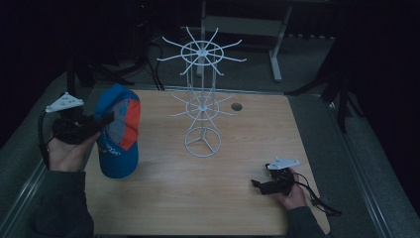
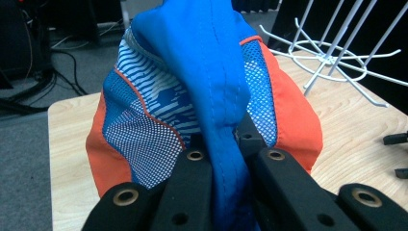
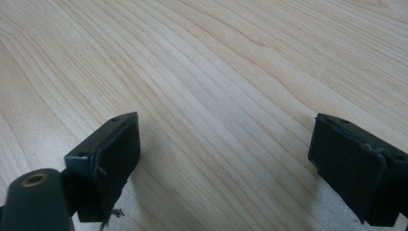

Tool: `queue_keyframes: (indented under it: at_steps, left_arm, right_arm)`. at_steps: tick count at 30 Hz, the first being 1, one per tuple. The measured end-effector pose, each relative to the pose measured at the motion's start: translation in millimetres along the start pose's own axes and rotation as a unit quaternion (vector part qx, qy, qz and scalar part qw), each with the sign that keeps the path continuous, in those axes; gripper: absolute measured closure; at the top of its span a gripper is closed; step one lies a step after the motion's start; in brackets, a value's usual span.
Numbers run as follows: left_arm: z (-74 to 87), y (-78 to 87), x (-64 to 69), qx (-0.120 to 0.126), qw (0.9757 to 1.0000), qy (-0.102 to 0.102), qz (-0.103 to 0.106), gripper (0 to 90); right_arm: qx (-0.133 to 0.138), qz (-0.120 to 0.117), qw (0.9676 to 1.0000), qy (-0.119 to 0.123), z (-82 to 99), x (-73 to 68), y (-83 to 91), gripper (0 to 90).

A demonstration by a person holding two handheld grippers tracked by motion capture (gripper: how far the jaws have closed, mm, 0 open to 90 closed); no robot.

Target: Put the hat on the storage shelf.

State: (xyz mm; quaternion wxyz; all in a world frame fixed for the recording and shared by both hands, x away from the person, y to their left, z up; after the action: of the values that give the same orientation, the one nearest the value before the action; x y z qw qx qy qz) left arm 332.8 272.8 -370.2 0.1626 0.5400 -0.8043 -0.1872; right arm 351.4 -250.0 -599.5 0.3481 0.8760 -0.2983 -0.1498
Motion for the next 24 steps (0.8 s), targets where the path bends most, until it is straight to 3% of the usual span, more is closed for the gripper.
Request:
queue_keyframes:
  at_steps: [18,24]
  left_arm:
    - [-10.2,7.2,6.7,0.016,0.9992,-0.015,0.033,88.0]
    - [-15.0,10.6,11.6,0.02,0.9985,-0.028,0.043,88.0]
  right_arm:
    - [0.0,0.0,1.0,0.001,0.0,0.2,0.0,10.7]
    - [0.001,0.0,1.0,0.001,0.0,0.2,-0.1,10.7]
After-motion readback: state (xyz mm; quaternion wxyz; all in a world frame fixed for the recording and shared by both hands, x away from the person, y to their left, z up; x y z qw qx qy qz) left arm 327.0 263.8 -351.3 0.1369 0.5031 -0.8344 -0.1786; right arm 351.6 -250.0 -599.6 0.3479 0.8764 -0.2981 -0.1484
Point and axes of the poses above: each handheld gripper's, and its own axes: y roughly backward along the jaws, z roughly out of its underside, x roughly to its right, the point moved 5 cm from there along -y, roughly forward along the jaws, and after that the axes turned 5 degrees about -z, right-handed, at the moved point
